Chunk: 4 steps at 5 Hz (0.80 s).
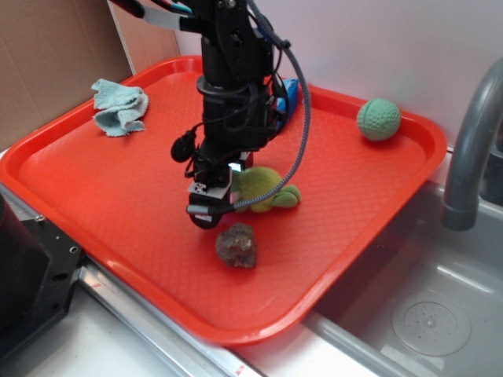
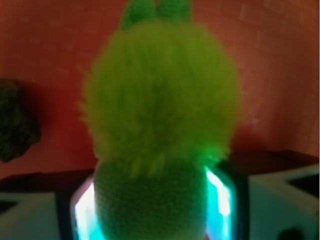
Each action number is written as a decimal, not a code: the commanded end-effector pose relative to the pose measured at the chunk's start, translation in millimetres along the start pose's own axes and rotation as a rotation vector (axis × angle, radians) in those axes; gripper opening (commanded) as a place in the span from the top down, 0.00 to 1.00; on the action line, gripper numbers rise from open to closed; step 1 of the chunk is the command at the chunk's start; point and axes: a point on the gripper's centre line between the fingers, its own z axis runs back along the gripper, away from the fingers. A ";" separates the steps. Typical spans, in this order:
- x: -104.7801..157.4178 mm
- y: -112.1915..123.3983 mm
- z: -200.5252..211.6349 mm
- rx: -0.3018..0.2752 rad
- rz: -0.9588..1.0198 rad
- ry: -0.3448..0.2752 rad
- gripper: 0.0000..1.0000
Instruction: Grab the green animal.
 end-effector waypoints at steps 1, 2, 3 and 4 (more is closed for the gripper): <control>-36.4 -29.3 68.6 0.220 0.119 -0.147 1.00; -55.2 -34.9 116.7 0.328 0.080 -0.055 1.00; -88.9 -29.0 159.0 0.319 0.211 -0.045 1.00; -108.7 -18.1 155.2 0.200 0.458 -0.152 1.00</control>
